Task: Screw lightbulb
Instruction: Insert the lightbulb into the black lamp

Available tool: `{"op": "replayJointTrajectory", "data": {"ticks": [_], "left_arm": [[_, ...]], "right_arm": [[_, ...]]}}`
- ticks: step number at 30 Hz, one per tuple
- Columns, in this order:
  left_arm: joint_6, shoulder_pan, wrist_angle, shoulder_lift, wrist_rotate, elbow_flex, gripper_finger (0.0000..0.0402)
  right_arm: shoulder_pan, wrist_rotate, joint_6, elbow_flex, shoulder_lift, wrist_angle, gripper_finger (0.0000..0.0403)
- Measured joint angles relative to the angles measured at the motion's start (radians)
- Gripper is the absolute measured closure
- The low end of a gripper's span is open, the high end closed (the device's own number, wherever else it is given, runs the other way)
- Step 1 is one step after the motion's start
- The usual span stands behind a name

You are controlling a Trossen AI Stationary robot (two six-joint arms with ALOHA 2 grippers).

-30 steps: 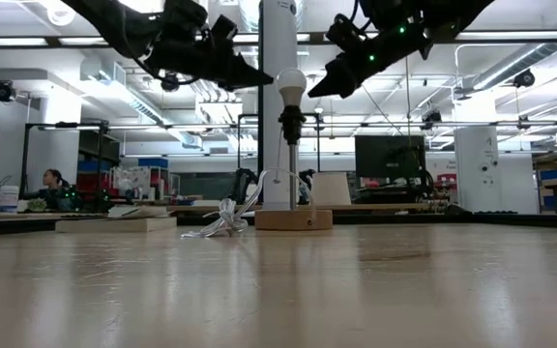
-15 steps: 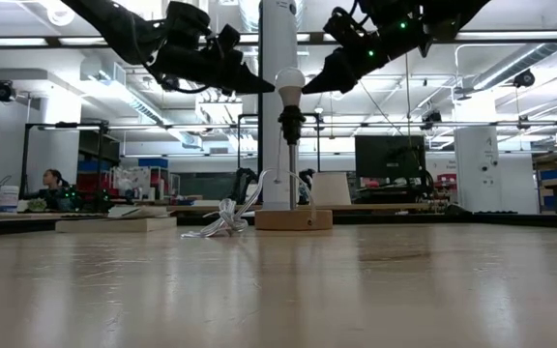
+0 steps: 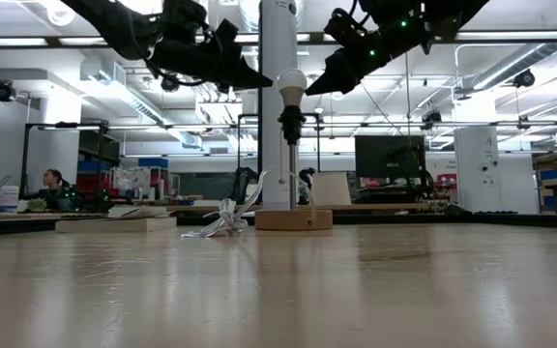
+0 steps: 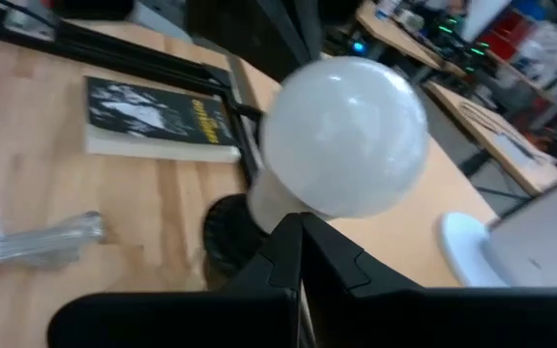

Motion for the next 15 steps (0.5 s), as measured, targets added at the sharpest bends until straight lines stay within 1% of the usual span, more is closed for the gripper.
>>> {"op": "replayJointTrajectory", "data": {"ticks": [3, 8, 12, 15], "left_arm": [[0.0, -0.001, -0.013, -0.019, 0.001, 0.0, 0.0401], [0.003, -0.002, -0.048, -0.027, 0.046, 0.0, 0.0401], [0.006, -0.002, -0.055, -0.021, 0.107, 0.0, 0.0401], [0.008, -0.002, -0.05, -0.01, 0.109, 0.0, 0.0401]], "right_arm": [[-0.005, 0.056, -0.009, 0.0, 0.0, -0.005, 0.0403], [-0.031, 0.064, -0.004, 0.0, 0.0, 0.002, 0.0403], [-0.043, 0.033, 0.001, 0.0, 0.001, 0.02, 0.0403], [-0.043, -0.013, 0.0, 0.0, 0.001, 0.051, 0.0403]]}}
